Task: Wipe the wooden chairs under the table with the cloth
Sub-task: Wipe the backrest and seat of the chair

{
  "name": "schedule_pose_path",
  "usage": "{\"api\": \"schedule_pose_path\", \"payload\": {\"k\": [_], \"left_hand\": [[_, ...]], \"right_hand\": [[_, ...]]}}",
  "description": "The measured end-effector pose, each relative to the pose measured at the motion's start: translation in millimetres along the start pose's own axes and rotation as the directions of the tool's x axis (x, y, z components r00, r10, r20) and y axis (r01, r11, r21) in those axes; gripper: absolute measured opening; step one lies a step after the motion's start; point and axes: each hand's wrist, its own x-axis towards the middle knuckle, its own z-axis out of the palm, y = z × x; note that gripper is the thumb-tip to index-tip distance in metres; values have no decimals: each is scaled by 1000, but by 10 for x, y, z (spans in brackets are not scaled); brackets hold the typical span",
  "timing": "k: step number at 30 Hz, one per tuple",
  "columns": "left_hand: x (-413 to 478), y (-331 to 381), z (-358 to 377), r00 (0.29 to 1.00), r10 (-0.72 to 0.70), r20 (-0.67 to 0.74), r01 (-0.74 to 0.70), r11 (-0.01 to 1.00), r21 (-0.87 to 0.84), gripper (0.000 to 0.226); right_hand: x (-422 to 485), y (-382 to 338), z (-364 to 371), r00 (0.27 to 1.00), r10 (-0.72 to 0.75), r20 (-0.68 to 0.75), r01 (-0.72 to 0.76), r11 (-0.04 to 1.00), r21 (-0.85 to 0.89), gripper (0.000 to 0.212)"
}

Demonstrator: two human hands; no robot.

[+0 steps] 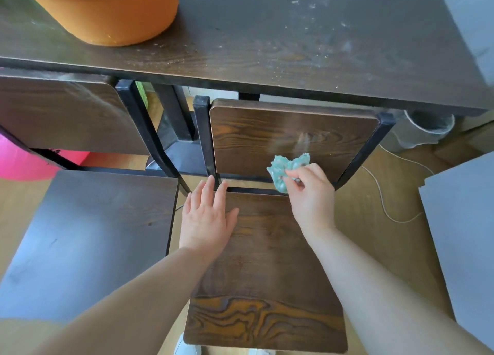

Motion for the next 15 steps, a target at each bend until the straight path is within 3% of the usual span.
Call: {"api": "schedule_pose_path", "payload": {"k": [5, 15], "left_hand": [[48, 94, -23, 999, 35, 4, -35, 999, 12, 64], [117, 263, 88, 997, 67, 31, -69, 997, 42, 64]], "right_hand": [[478, -355, -464, 947, -194, -254, 216, 975, 59, 16], [544, -155, -235, 960, -215, -178, 217, 976, -6, 14]]}}
